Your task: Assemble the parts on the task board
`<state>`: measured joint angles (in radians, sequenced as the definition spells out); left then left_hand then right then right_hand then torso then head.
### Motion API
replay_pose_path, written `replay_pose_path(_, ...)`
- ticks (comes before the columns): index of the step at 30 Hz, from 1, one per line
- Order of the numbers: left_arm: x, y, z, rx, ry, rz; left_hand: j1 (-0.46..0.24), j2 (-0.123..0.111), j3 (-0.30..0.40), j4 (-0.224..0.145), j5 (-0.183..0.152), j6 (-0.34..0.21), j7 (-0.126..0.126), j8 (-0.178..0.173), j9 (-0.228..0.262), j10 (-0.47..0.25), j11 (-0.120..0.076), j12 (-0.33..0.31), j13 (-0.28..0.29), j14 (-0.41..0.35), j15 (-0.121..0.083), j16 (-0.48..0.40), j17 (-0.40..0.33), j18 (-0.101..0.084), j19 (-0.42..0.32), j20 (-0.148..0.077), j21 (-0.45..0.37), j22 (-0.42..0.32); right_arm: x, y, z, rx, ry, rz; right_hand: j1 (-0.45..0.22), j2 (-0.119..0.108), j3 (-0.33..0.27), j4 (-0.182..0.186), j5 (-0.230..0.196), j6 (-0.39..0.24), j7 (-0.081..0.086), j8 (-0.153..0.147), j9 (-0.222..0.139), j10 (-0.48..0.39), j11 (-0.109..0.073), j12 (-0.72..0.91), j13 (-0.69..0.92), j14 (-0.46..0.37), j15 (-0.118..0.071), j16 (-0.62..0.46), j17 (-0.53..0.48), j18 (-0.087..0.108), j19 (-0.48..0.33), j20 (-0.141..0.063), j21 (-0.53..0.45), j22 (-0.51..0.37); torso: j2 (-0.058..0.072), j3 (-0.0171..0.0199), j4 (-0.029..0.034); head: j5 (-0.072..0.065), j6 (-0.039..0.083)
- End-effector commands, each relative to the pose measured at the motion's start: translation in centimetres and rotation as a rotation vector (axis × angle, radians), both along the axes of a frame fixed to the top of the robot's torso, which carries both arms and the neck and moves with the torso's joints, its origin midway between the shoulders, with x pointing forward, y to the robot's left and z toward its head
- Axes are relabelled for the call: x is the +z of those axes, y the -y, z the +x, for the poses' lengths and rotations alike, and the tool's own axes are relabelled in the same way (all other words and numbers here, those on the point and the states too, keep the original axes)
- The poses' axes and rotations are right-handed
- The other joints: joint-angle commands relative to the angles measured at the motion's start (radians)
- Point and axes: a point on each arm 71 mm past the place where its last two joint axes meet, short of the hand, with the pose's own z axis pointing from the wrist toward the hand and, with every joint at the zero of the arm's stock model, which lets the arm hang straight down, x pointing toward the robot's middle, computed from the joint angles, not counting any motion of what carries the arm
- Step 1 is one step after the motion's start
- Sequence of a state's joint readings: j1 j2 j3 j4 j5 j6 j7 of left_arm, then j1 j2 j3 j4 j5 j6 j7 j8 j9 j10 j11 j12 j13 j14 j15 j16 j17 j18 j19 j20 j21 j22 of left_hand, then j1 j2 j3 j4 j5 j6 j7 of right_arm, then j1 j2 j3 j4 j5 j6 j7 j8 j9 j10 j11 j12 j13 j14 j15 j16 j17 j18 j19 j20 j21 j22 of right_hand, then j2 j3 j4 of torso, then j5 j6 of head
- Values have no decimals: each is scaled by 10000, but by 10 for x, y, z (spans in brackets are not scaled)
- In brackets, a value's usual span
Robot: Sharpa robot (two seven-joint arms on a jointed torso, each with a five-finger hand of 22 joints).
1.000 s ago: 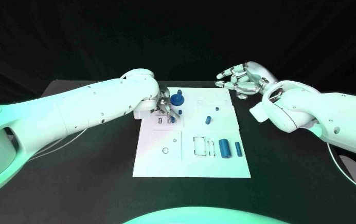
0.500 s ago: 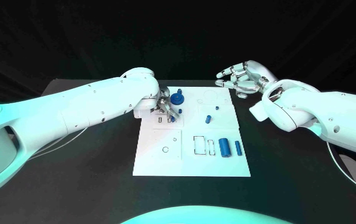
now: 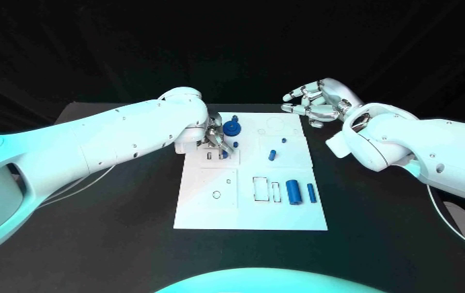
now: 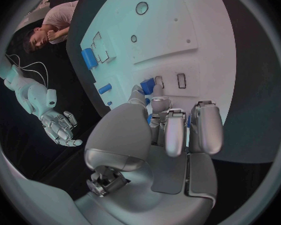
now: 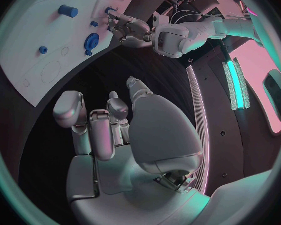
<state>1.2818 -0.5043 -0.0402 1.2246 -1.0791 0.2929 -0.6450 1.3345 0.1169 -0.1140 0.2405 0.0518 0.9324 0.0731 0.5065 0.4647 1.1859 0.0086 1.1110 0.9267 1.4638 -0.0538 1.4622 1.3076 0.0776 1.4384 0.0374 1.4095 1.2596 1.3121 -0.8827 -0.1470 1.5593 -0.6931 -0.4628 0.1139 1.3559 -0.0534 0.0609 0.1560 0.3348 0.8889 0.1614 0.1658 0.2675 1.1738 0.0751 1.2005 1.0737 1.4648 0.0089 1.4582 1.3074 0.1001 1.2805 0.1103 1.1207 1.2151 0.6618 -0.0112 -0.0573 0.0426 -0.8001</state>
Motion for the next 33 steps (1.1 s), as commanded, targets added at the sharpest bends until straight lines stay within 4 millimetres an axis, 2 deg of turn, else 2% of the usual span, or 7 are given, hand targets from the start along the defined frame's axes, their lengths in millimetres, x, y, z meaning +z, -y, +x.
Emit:
replay_pose_path(1, -1, 2, -1, -156, -252, -96, 279, 99, 293, -130, -10, -91, -21, 13, 16, -47, -99, -116, -50, 644, -96, -28, 1530, -162, 30, -48, 63, 26, 0, -1, 0, 130, 22, -64, -21, 58, -52, -9, 49, -31, 11, 36, -8, -25, 27, -16, 13, 513, -49, -53, 646, 87, -51, 16, -62, -14, -1, -2, 0, 6, -15)
replay_pose_path(5, -1, 2, -1, -84, -230, -156, 857, 211, 925, -501, -9, -142, -80, -39, 19, -116, -159, -268, -163, 650, -148, -32, 1547, -161, 27, -92, 66, 36, 0, -1, 0, 112, 35, -73, -21, 58, -52, -9, 49, -31, 11, 36, -8, -25, 27, -16, 13, 513, -49, -53, 646, 87, -51, 16, -62, -14, -5, 1, 3, 9, -26)
replay_pose_path(11, -1, 1, -1, -47, -245, -213, 1046, 13, 2142, -747, -7, -136, -82, -111, 35, -81, -170, -460, -282, 662, -156, -45, 1581, -160, 18, -126, 63, 45, 0, -1, 0, 96, 58, -86, -21, 58, -52, -9, 49, -31, 11, 36, -8, -25, 27, -16, 13, 513, -49, -53, 646, 87, -51, 16, -62, -14, -3, -4, 3, -7, -26)
replay_pose_path(18, -1, -1, -1, 100, -305, -378, 682, -762, 4571, -1059, -14, -171, -22, -119, 148, -48, -156, -647, -394, 675, -126, -73, 1624, -159, 10, -110, 56, 63, 0, -1, 0, 87, 70, -90, -21, 58, -52, -9, 49, -31, 11, 36, -8, -25, 27, -16, 13, 513, -49, -53, 646, 87, -51, 16, -62, -14, -2, 2, 3, 0, -25)
replay_pose_path(22, -1, -4, -1, 306, -367, -581, 141, -1338, 6343, -1378, -19, -203, 36, -17, 302, -10, -117, -697, -427, 683, -92, -89, 1648, -160, 6, -67, 54, 75, 0, 0, 1, 74, 71, -96, -21, 58, -52, -9, 49, -31, 11, 36, -8, -25, 27, -16, 13, 513, -49, -53, 646, 87, -51, 16, -62, -14, -7, 5, 9, 12, -25)
replay_pose_path(25, 0, -8, -2, 553, -456, -831, -640, -1883, 7956, -1877, 39, -271, 61, 155, 526, 60, -127, -686, -427, 693, -41, -104, 1675, -180, 0, 9, 50, 82, 0, 0, 1, 57, 69, -105, -20, 58, -53, -10, 55, -30, 11, 38, -14, -30, 26, -22, 4, 509, -49, -64, 631, 90, -58, 15, -78, -23, -6, 10, 13, 26, -15)
replay_pose_path(33, 3, -19, -6, 1427, -610, -1640, -1417, -2080, 8918, -2374, 170, -209, 30, 430, 810, 241, -96, -562, -301, 707, -89, -115, 1708, -154, 2, -37, 53, 99, -1, 2, 3, -7, 64, -134, -23, 57, -55, -9, 56, -31, 11, 38, -16, -33, 27, -25, -1, 510, -49, -63, 631, 92, -60, 15, -84, -26, -10, 41, 47, 60, -22)
